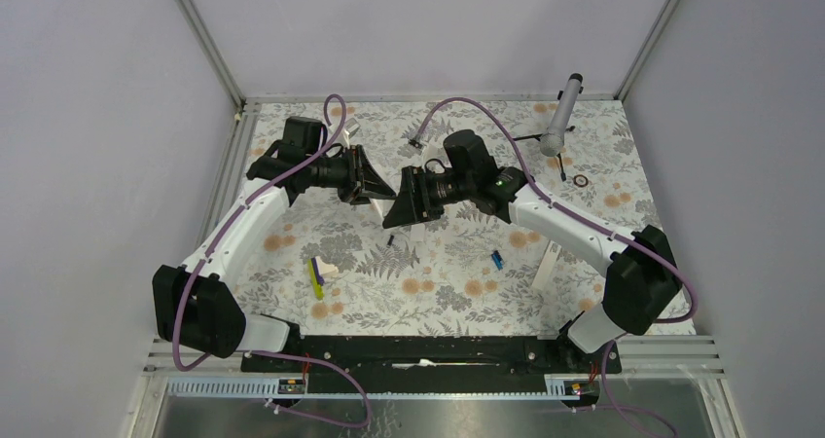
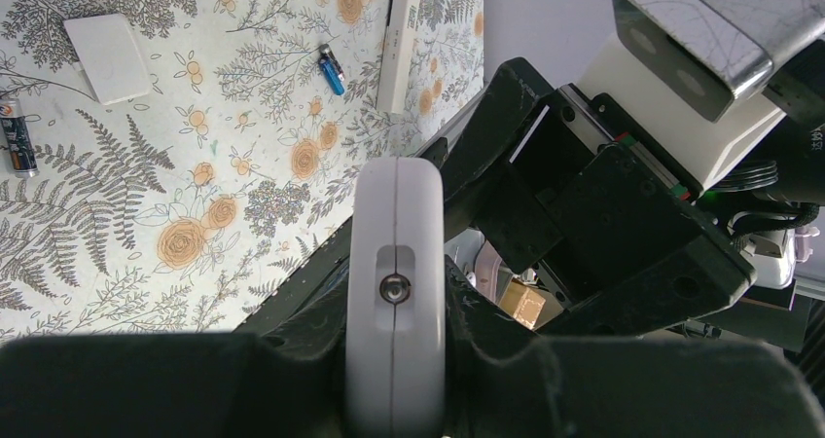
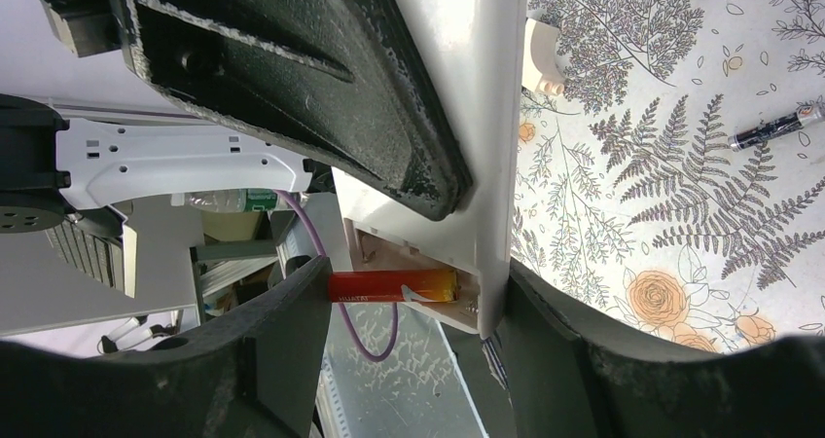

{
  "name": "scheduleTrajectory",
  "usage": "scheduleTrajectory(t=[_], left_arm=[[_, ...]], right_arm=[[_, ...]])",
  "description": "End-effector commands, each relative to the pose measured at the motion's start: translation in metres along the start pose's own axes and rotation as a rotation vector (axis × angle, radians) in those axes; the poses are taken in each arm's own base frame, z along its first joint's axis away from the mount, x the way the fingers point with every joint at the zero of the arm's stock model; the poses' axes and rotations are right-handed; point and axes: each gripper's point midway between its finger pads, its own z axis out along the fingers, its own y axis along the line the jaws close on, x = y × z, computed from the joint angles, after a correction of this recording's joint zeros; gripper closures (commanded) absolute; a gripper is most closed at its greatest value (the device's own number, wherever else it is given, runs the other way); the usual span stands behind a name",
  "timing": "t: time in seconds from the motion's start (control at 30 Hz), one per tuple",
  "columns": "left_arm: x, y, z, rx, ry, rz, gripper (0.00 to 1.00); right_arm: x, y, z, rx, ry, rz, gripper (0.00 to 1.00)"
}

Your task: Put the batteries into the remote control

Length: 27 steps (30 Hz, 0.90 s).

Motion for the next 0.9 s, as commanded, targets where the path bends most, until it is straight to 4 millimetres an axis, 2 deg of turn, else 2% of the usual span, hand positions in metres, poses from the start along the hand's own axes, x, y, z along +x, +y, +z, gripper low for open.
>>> scheduleTrajectory(t=[0.0,0.1,0.17,0.43,0.63,0.87], left_arm=[[-0.004,-0.023,-0.008,0.055,-0.019,0.059,1.00],[-0.004,-0.023,-0.008,0.054,-0.021,0.060,1.00],[-0.004,-0.023,-0.008,0.053,-0.021,0.059,1.00],[-0.006,-0.023,-0.008,0.051,-0.025,0.059,1.00],[-0.006,-0.022,-0.007,0.051,-0.022,0.058,1.00],[-0.007,-0.021,-0.006,0.047,-0.023,0.057,1.00]], right_arm=[[-0.017,0.010,0.000,-0.010,-0.044,-0.026,0.49],[-0.015,0.003,0.002,0.023,-0.026,-0.019,0.37],[-0.015,0.000,0.003,0.030,-0.023,-0.012,0.33],[-0.015,-0.008,0.006,0.063,-0.025,0.017,0.32],[-0.017,-0.006,0.006,0.057,-0.032,0.004,0.29],[-0.017,0.002,0.005,0.009,-0.042,-0.014,0.33]])
